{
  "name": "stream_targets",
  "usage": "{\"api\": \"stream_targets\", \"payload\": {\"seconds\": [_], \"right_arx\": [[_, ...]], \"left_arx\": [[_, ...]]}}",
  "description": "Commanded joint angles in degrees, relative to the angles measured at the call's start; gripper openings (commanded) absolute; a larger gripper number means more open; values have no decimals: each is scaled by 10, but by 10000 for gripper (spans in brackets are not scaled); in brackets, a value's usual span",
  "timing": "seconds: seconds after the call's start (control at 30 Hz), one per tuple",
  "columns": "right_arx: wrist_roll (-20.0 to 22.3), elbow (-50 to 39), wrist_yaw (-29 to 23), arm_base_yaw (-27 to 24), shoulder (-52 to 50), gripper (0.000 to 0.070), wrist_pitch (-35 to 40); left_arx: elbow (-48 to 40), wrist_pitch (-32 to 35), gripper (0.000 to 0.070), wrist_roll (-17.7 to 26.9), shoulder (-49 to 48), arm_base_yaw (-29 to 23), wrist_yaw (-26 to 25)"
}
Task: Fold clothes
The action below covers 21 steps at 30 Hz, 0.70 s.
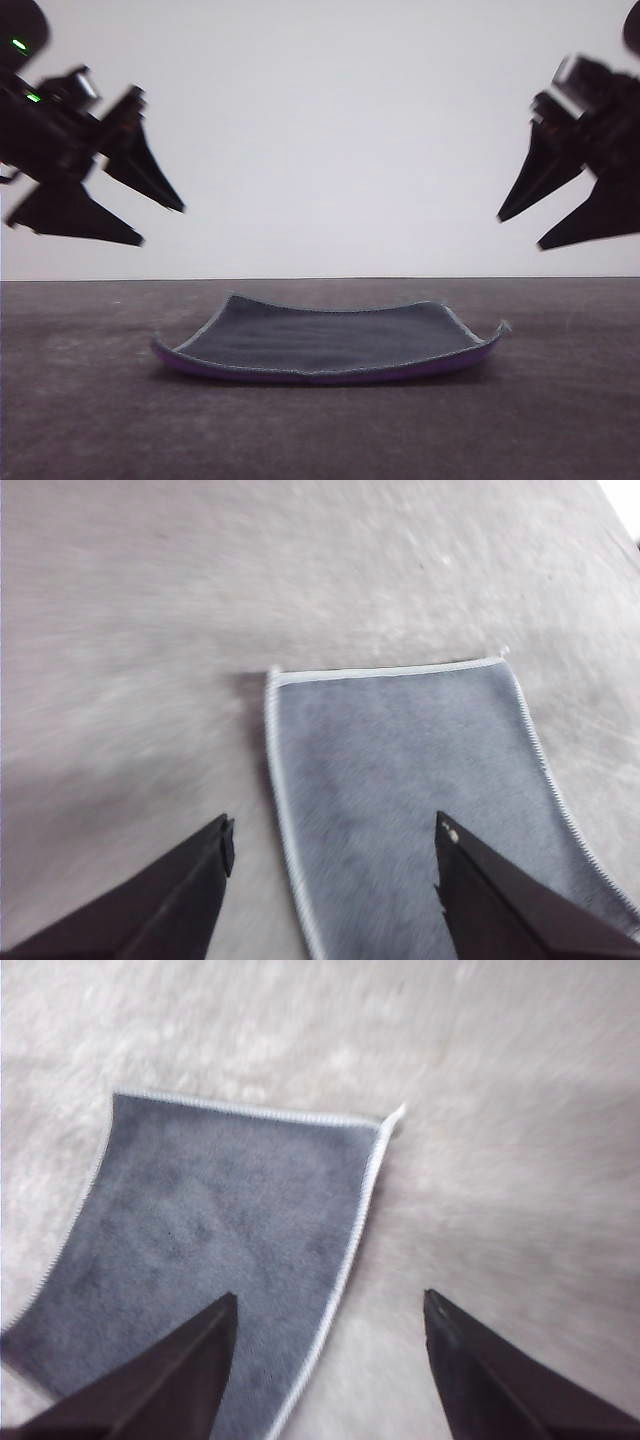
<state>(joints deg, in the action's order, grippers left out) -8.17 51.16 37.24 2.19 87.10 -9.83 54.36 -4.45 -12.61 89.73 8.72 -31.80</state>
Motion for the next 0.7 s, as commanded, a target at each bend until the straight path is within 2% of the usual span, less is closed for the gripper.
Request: {"api": "stream_targets", "payload": {"seconds": [0.0, 0.33, 0.67], "right_arx": [[-20, 20, 5, 4, 30, 374, 20], [-36, 117, 19, 23, 177, 374, 37], [-47, 180, 18, 44, 261, 374, 31]], "left_arx": [[30, 6, 389, -3, 40, 5, -9], [168, -12, 389, -2, 212, 28, -18], [214, -33, 389, -1, 277, 42, -24]]}}
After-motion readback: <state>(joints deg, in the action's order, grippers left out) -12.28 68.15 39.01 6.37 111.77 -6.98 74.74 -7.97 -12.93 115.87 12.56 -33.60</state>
